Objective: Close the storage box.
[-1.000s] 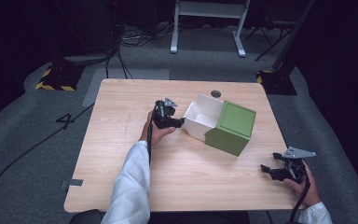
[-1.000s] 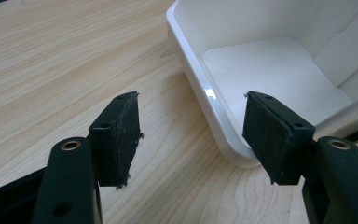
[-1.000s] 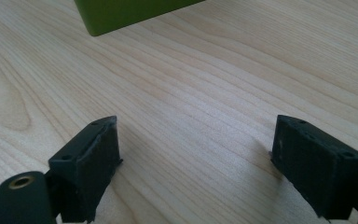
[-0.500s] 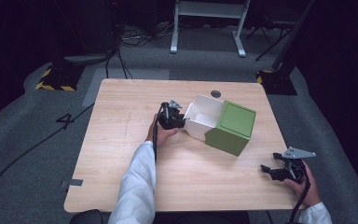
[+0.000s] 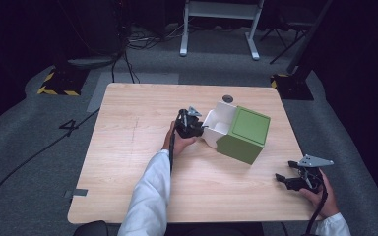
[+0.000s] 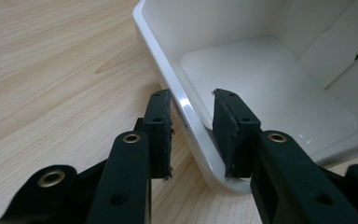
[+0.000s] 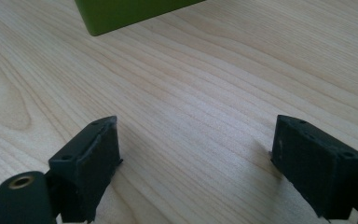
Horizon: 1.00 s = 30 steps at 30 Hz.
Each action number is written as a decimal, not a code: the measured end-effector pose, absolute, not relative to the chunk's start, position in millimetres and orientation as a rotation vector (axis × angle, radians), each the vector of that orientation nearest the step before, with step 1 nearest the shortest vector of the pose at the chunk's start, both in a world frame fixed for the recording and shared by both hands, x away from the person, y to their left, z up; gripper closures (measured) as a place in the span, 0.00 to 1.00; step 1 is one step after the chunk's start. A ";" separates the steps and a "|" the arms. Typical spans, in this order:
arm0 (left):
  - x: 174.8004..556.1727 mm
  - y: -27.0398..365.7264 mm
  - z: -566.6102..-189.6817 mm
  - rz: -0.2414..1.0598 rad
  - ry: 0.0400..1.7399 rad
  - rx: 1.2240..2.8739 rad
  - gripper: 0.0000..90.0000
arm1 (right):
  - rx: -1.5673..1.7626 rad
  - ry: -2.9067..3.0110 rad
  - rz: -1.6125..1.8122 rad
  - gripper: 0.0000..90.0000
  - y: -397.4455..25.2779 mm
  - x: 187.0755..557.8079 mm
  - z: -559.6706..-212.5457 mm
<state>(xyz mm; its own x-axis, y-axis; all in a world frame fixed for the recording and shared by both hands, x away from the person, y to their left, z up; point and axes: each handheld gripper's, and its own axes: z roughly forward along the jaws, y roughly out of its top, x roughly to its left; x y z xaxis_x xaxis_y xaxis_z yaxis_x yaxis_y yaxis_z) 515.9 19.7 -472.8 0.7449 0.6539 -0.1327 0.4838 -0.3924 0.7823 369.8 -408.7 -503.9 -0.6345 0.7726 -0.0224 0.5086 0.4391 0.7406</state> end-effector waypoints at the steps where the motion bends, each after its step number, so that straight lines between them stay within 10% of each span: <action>1: 515.1 17.0 -472.8 0.239 0.856 2.068 0.75 | 1.091 2.338 1.021 0.17 -408.6 369.7 -503.9; 30: 496.6 -31.2 -467.4 0.240 0.768 2.109 0.69 | 1.091 2.338 1.022 0.17 -408.7 369.8 -503.9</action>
